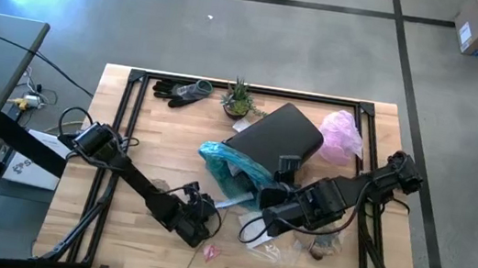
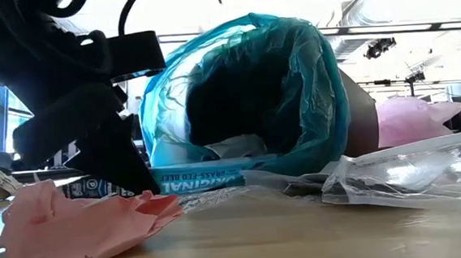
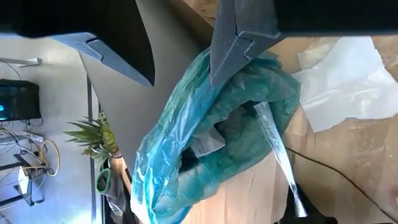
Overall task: Place trash/remove bag and relplace
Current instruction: Adjust the trash bin
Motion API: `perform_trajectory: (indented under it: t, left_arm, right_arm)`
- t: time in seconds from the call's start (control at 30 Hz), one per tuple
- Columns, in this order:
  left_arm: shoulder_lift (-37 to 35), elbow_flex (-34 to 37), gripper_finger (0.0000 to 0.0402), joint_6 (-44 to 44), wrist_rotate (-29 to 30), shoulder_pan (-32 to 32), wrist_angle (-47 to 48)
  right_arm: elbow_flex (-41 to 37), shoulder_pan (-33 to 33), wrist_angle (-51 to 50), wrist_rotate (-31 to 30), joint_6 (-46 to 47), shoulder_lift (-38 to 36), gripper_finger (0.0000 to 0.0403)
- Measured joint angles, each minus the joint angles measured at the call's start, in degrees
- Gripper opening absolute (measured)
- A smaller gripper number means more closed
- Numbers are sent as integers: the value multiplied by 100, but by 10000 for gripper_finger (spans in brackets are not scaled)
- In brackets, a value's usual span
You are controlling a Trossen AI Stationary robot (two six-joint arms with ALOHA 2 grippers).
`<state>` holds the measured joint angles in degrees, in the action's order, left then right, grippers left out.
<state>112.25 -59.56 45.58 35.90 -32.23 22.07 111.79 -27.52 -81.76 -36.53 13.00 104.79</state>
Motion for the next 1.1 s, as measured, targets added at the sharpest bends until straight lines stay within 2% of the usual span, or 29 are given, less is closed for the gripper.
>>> perform_trajectory:
  t: [0.23,0.5,0.73,0.93,1.1]
  left_arm:
    - [63,-541,1,-807,322,312,322]
    - [40,-1251,0,-891,804,706,1616]
    - [36,-1740,0,-1731,1005,1403,1326]
    - [24,-2032,0,-2790,439,1968,667]
    - [37,-1999,0,-3137,139,2195,315]
  right_arm:
    - [0,-21,32,-44,1,0,142]
    - [0,-86,42,-42,28,0,142]
    - [0,-106,75,-62,36,0,142]
    - [0,-104,52,-95,67,0,142]
    - [0,-109,16,-100,168,-2,142]
